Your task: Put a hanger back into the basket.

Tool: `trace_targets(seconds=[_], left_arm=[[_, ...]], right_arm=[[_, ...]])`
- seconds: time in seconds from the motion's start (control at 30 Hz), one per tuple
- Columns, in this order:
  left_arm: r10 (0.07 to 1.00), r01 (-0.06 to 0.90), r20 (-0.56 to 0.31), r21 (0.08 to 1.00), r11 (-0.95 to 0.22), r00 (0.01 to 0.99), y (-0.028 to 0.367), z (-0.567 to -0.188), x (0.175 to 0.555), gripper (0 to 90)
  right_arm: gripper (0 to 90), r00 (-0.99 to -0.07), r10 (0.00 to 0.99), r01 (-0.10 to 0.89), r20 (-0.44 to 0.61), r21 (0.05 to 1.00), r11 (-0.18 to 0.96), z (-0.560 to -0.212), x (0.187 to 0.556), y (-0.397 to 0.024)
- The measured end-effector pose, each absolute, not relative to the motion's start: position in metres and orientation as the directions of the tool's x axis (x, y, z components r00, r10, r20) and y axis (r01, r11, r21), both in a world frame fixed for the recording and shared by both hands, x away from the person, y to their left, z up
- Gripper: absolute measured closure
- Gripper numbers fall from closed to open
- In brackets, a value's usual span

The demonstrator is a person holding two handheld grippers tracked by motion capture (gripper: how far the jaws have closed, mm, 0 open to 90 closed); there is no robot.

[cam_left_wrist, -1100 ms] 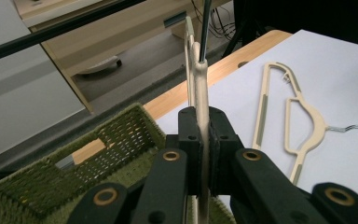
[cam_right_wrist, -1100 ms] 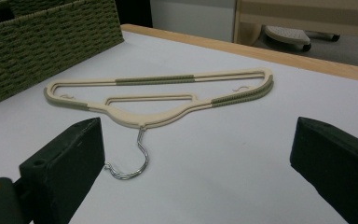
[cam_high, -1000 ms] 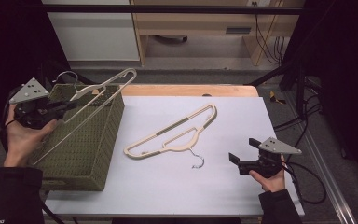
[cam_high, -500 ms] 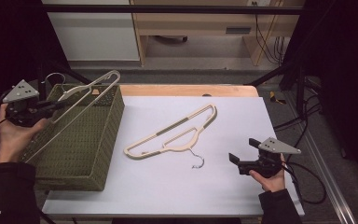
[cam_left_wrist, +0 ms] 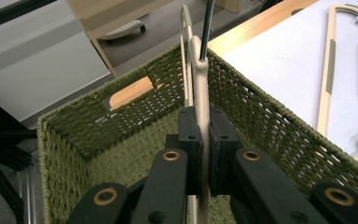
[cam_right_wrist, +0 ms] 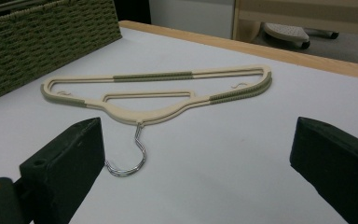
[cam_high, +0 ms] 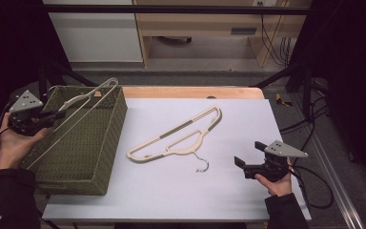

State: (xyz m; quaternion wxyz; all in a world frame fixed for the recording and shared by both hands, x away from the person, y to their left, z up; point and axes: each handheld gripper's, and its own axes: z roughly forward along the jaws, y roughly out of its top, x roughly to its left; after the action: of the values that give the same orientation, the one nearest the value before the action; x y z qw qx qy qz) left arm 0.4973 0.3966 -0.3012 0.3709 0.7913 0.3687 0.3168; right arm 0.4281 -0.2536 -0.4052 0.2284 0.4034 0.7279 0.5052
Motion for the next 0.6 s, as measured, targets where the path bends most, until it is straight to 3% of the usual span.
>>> trace_targets(seconds=[0.6], left_arm=[[0.832,0.399,0.198,0.805,-0.440,0.518,0.383,-0.353,0.492,85.7]], right_arm=[[3.8,-0.573,0.817,0.358,0.071,0.918,0.171,-0.406,0.428,-0.252]])
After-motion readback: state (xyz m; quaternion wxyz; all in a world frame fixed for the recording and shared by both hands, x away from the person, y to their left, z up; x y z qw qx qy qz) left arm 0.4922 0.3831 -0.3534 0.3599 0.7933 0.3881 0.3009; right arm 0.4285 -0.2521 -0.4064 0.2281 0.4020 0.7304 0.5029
